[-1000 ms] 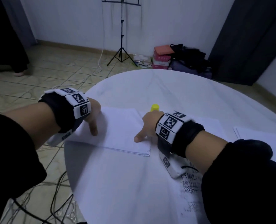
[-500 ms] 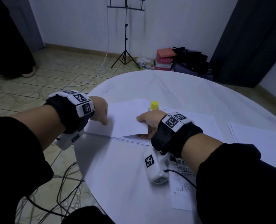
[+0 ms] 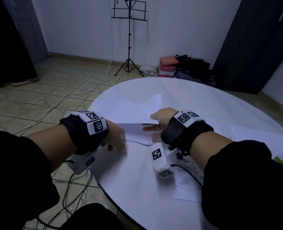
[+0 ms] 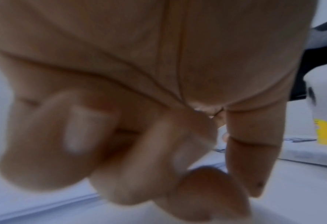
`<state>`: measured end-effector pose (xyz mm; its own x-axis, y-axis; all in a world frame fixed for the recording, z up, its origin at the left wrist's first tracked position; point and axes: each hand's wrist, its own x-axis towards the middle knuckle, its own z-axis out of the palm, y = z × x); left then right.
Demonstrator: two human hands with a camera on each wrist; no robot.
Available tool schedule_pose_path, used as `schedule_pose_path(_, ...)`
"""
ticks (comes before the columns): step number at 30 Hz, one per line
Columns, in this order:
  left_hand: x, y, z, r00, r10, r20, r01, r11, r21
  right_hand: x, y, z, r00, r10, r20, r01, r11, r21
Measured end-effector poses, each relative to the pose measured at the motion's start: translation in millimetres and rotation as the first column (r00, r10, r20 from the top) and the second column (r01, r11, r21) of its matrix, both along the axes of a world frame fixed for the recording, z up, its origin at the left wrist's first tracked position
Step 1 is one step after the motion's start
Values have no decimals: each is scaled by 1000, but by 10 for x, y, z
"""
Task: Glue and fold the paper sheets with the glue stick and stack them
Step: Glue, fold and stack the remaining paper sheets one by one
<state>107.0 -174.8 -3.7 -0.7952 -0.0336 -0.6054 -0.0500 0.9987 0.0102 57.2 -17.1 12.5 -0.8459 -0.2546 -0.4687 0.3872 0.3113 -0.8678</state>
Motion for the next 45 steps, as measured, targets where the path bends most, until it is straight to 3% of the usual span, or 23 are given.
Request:
schedule_pose_path(6,12,-38,55,985,161,-64,-152,981,122,220,604,152,993,-107,48,110,991,-79)
schedule_pose_path(10,1,51,88,969,218,-119,-214,976,53,415,1140,124,982,-181,61,186,977,-104)
schedule_pose_path(13,0,197,153,931,333,-153,-294,928,228,569,1486,116,972,-223,72,231,965,-124)
schedule_pose_path(15,-6,294,177,855,507,-109,-391,769,505,639,1677,89,971,-229,71,237,963,-129)
schedule_pose_path(17,26,411,196,774,632,34,-446,508,736,692,1842,55,968,-241,69,249,954,-163)
schedule_pose_path(19,94,564,208,773,593,224,-473,305,827,749,1981,33,966,-251,52,257,951,-172)
schedule_pose_path(21,188,741,223,812,507,291,-451,227,863,793,2098,3,963,-265,51,270,947,-172)
schedule_pose_path(23,254,894,209,825,513,240,-380,188,906,815,2211,-42,956,-290,49,294,938,-184)
schedule_pose_path(28,420,1199,89,882,466,62,-232,316,920,951,2447,-72,983,-181,31,182,983,-39)
schedule_pose_path(31,460,1289,-33,925,377,-44,-170,515,840,992,2537,-113,991,-116,-62,126,974,188)
schedule_pose_path(34,478,1363,-74,951,266,-158,-80,705,705,982,2576,-149,987,-41,-154,105,894,436)
schedule_pose_path(40,487,1440,-115,983,171,-67,-84,744,662,962,2549,-152,994,72,-83,-3,772,635)
schedule_pose_path(45,455,1430,-162,992,115,-47,-64,797,601,934,2554,-208,994,106,-28,-59,731,680)
